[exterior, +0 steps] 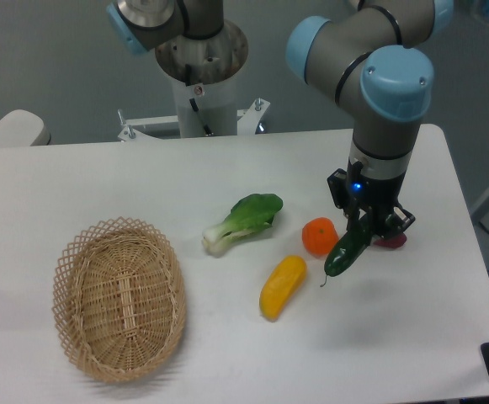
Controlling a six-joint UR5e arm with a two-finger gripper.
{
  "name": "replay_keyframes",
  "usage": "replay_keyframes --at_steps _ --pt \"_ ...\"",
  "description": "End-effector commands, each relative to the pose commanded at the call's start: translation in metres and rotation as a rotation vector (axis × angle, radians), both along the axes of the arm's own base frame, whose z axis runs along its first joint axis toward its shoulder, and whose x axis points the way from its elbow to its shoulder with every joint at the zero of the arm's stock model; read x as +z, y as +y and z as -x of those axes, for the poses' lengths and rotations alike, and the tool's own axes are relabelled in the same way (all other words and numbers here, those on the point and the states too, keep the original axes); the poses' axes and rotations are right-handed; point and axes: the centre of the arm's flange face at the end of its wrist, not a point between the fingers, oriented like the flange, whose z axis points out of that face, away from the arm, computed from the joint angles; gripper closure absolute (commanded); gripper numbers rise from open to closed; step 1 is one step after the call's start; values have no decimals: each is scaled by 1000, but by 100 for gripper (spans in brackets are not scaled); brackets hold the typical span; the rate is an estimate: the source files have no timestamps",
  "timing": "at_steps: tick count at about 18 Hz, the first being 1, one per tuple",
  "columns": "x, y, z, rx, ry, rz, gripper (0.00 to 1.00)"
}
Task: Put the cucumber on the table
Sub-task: 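Hold the green cucumber in the gripper above the table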
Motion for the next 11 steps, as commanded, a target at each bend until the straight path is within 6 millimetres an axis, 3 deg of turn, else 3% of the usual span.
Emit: replay_keyframes --at_steps 11 --pt "-2 5 -1 -3 1 -1 83"
